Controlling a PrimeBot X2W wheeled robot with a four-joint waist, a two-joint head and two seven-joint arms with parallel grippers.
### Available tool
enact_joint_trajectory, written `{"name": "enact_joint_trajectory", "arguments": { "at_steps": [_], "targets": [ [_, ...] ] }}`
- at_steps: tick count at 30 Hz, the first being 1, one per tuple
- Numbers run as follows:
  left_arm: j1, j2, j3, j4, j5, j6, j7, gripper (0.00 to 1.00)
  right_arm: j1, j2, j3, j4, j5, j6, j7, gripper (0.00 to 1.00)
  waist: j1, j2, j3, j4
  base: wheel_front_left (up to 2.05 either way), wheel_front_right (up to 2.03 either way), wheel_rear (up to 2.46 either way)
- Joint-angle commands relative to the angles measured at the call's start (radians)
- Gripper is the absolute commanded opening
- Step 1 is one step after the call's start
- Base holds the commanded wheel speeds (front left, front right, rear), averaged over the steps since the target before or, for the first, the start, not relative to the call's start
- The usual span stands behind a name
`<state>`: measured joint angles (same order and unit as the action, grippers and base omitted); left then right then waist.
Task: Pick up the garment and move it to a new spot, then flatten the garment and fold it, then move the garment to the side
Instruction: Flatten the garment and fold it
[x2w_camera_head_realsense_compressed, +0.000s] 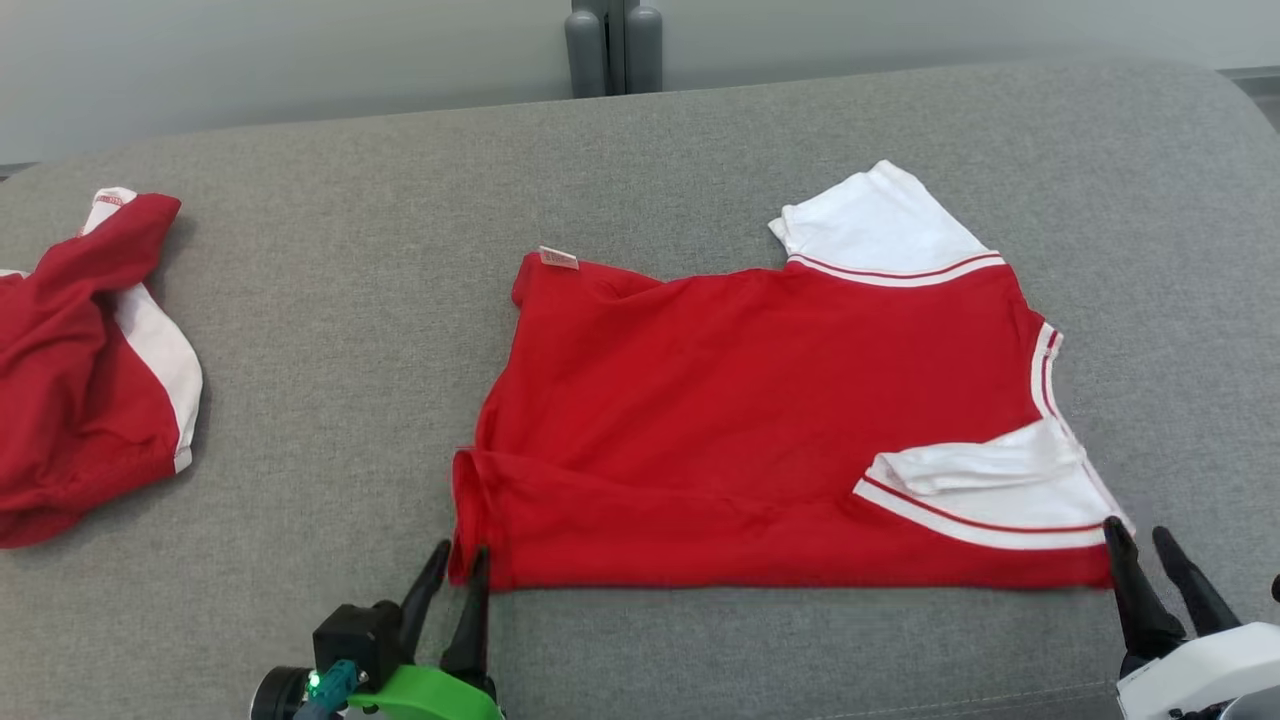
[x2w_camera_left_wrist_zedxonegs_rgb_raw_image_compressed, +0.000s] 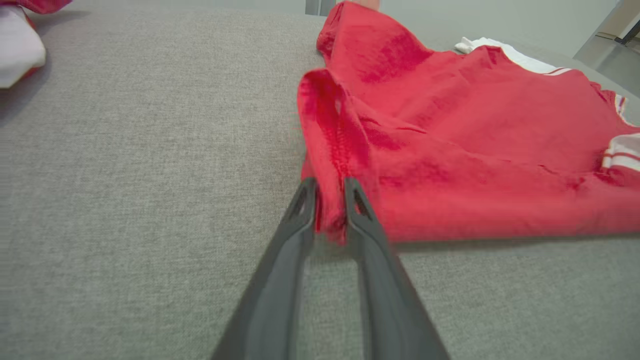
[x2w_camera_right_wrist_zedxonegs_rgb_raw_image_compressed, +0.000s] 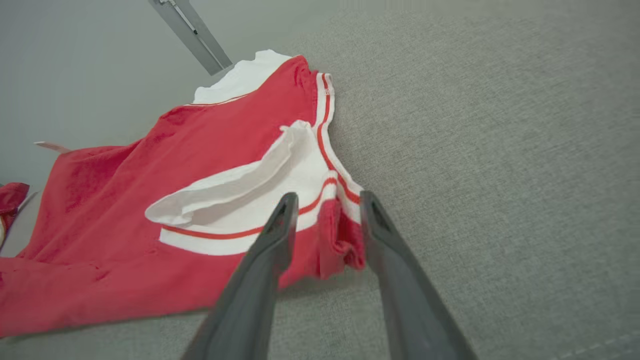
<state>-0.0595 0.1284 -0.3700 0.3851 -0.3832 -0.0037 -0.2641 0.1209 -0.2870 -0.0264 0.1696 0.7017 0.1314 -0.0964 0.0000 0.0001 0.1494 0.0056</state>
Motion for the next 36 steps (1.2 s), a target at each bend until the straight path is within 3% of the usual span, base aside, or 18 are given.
{"name": "enact_joint_trajectory", "arguments": {
  "at_steps": [1,6,19,36],
  "targets": [
    [0.005,-0.003,0.009,-0.012,0.005,0.0,0.0,1.0,0.002,0.009,-0.015,-0.014,-0.025,-0.001,0.002,1.0,0.0,-0.0001,-0.012,0.001,0.0,0.0,0.0],
    [-0.02,-0.007,0.065,-0.072,0.035,0.004,0.0,1.0,-0.047,0.035,-0.035,-0.068,-0.099,-0.001,-0.014,1.0,0.0,-0.0001,-0.035,0.0,0.0,0.0,0.0],
    [-0.051,-0.017,0.225,-0.208,0.129,-0.003,0.0,1.0,-0.147,0.063,0.025,-0.138,-0.255,-0.001,-0.115,1.0,0.0,-0.0001,-0.075,0.002,0.0,0.0,0.0],
    [0.014,-0.034,0.353,-0.238,0.176,-0.047,0.0,1.0,-0.078,0.103,0.01,-0.178,-0.346,-0.001,-0.164,1.0,0.0,-0.0001,-0.098,0.02,0.0,0.0,0.0]
  ]
}}
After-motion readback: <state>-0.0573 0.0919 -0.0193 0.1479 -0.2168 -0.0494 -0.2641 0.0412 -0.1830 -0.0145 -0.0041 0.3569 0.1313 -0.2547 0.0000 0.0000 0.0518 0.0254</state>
